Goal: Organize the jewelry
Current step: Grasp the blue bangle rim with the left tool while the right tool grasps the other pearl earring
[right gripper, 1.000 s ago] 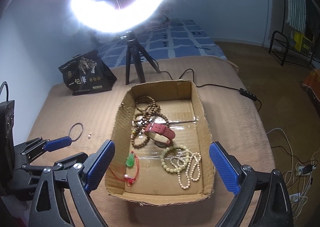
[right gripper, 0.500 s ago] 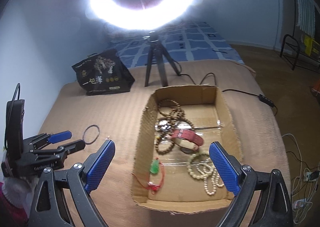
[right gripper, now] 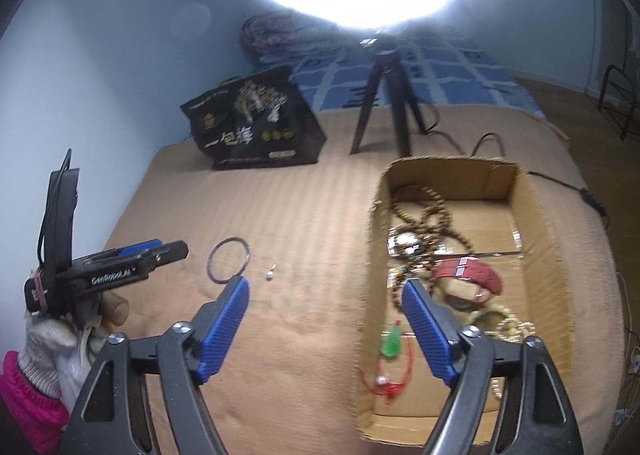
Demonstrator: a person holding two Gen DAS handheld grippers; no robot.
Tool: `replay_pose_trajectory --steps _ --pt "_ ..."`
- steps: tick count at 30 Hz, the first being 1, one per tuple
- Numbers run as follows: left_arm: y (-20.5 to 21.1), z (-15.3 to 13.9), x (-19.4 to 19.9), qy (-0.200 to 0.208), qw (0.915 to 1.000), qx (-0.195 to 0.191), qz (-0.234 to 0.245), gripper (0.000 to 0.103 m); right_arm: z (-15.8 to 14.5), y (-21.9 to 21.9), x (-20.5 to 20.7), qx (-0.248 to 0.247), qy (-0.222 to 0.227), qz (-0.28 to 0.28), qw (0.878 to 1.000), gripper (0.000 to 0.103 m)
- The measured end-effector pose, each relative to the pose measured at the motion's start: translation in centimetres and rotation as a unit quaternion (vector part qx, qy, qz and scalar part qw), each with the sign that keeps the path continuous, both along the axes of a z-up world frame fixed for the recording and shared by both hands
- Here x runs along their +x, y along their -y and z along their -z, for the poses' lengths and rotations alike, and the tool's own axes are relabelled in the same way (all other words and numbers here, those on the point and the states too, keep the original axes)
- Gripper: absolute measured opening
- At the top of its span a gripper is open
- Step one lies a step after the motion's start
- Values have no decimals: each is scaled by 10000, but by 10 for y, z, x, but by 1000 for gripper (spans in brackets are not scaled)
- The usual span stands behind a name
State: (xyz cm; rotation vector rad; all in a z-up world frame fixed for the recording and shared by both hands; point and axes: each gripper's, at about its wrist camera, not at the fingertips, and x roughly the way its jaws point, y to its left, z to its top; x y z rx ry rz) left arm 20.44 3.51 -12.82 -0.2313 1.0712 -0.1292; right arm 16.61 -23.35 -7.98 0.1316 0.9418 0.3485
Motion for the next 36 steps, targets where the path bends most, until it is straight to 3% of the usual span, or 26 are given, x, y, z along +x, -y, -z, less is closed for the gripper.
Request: replay_pose_trajectory --steps 7,13,32,36 --pt "-5 20 10 -311 9994 -111 115 68 17 -29 18 124 -361 -284 9989 52" --pt "2 40 17 -539 9982 -73 254 68 35 -42 35 247 -650 -322 9971 42" --pt "23 69 46 -742 9960 171 459 68 55 -57 66 242 -876 -242 9956 36" --pt "24 71 50 -707 9963 182 448 74 57 -60 68 234 -898 -251 9954 36"
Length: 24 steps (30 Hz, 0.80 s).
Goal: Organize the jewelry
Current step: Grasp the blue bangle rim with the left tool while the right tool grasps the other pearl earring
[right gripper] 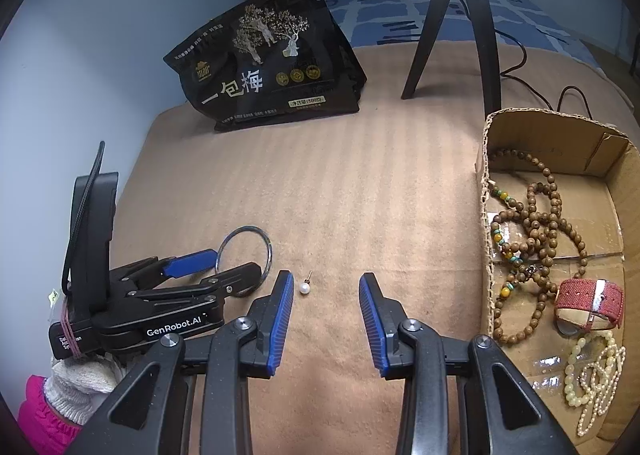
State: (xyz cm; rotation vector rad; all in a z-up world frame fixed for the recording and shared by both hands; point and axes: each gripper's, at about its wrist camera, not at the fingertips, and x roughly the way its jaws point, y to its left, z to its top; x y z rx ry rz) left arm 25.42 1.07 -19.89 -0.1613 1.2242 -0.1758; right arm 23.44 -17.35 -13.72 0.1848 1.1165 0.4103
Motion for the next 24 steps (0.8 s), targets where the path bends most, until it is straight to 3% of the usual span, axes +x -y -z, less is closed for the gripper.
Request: replay_pose_trajectory --steps 12,24 --pt "14 8 8 185 9989 426 57 78 6 -2 5 -86 -51 -29 9999 36" --pt "-12 9 7 316 9980 518 -161 75 23 -27 9 -346 -155 -359 9986 32"
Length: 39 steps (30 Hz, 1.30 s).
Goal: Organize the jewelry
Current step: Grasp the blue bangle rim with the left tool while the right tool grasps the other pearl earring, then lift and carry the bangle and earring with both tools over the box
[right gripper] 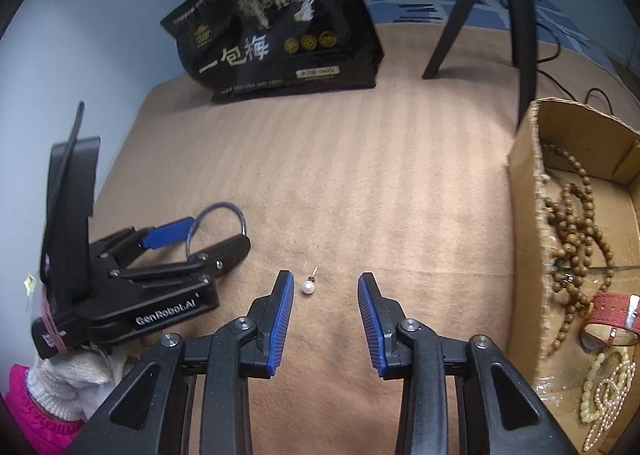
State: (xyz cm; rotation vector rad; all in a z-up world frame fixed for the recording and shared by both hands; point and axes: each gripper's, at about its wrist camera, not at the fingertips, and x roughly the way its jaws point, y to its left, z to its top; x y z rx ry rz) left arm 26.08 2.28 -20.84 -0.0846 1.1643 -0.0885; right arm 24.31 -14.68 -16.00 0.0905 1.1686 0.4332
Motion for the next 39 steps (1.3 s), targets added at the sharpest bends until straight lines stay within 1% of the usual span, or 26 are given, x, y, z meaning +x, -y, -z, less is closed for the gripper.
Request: replay_pose_trajectory --steps 3,11,15,16,18,22,27,35,39 --pt "-9 0 -2 21 10000 -7 -27 75 5 -9 1 -93 9 -102 9999 30" --pt "-18 -3 -7 76 10000 -11 -56 75 17 -27 4 -270 0 -261 9993 25" --pt "-21 -5 -9 93 9999 -20 -66 75 24 -39 5 -454 23 -317 9985 15" --pt "-22 -5 -10 97 9999 -22 -69 75 25 -42 6 -482 39 -319 9983 9" --pt "-22 -4 -9 103 9999 -32 -77 74 25 -44 6 -456 53 -315 9984 6" --pt "-27 -7 -12 137 9998 -41 -131 74 25 -47 7 -451 129 -300 9984 6" --pt "-34 -16 -17 202 9996 -101 -185 74 16 -40 2 -384 217 -224 9988 6" --pt "-25 -34 -30 341 9992 -132 -131 74 -3 -21 -15 -321 423 -167 9984 6" --pt "-18 -48 -37 459 9988 -177 -89 74 -17 -7 -23 -305 549 -90 9980 6"
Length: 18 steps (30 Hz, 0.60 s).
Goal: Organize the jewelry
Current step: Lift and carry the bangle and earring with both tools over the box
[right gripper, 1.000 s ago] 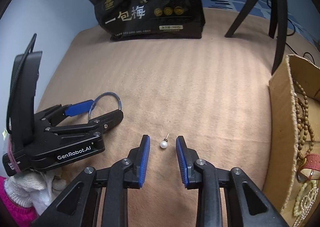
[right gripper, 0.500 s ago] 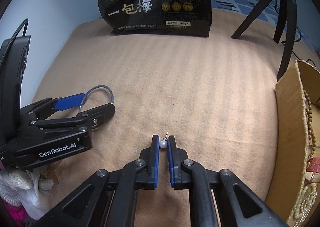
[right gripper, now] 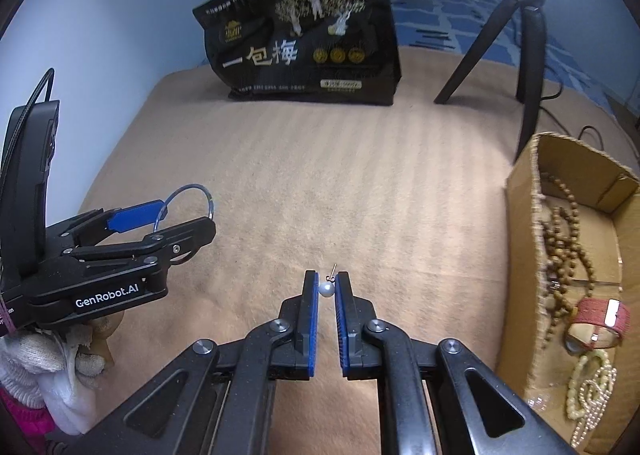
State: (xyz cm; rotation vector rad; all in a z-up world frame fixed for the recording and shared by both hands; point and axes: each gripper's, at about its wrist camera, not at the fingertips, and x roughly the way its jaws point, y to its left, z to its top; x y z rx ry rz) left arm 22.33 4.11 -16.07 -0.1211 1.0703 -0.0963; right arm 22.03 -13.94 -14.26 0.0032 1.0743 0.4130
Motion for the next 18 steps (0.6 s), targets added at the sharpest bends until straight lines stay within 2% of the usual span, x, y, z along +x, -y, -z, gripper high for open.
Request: replay_pose_trajectory --steps 6,18 --pt "16 -24 -13 207 9996 -131 121 74 -23 27 -10 121 222 192 9995 6" --pt "69 -61 -40 586 9963 -202 595 74 -54 91 -30 53 572 618 9964 6"
